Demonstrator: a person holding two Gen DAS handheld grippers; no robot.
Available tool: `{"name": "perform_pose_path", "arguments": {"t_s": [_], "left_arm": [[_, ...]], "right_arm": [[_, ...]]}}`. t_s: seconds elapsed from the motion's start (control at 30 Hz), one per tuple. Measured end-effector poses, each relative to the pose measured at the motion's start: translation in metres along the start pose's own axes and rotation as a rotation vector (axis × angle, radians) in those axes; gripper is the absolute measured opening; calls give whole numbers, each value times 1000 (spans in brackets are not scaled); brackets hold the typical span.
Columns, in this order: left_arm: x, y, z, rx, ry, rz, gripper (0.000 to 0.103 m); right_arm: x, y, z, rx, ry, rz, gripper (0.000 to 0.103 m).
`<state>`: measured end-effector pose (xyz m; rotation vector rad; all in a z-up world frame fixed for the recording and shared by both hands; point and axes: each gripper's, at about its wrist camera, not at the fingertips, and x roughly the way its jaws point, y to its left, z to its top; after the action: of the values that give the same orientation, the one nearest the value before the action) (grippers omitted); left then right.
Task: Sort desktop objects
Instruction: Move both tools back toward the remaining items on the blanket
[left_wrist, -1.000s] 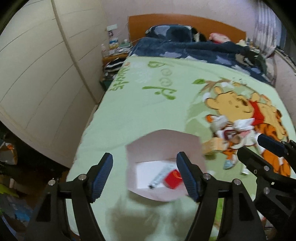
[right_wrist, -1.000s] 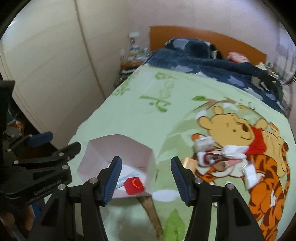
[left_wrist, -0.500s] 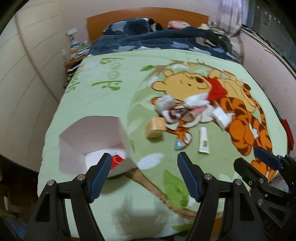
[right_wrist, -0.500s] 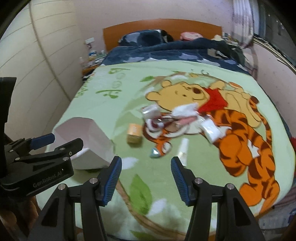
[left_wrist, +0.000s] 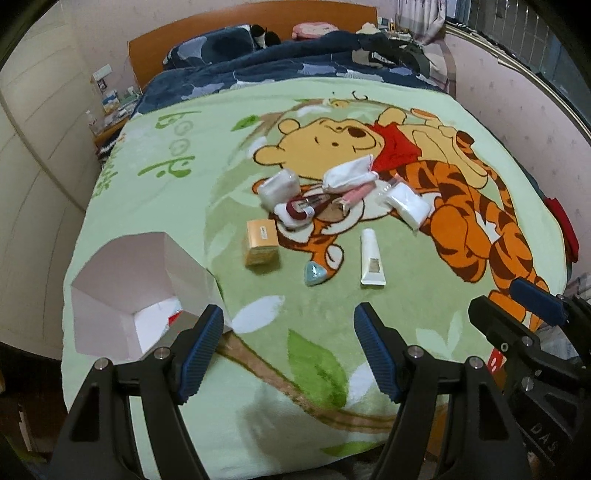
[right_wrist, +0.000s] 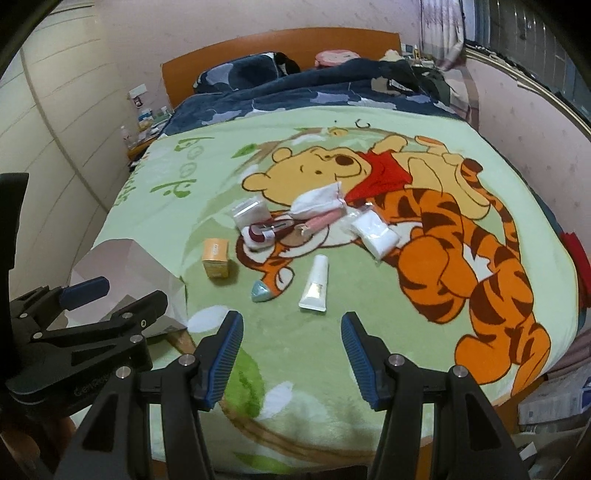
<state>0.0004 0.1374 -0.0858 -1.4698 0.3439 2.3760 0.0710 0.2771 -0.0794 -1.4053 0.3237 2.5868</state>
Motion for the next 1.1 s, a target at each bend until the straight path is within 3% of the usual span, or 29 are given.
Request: {"name": "perform_pose_path", "arguments": {"t_s": [0.3, 0.47, 0.67, 0.9, 1.1], "left_arm": [[40, -7, 9, -16, 30, -9, 74], [77, -29, 25, -12, 32, -25, 74], [147, -77, 39, 4, 66, -31, 74], [234, -120, 39, -54, 131, 7, 74], [279, -136, 38, -91, 152, 58, 74]], "right_arm": [[35, -23, 7, -11, 16, -30, 57], [67, -53, 25, -35, -4, -70, 57], [128, -100, 57, -110, -32, -79, 57], [218, -140, 82, -193, 12, -52, 57], [278, -145, 85, -321, 64, -35, 57]]}}
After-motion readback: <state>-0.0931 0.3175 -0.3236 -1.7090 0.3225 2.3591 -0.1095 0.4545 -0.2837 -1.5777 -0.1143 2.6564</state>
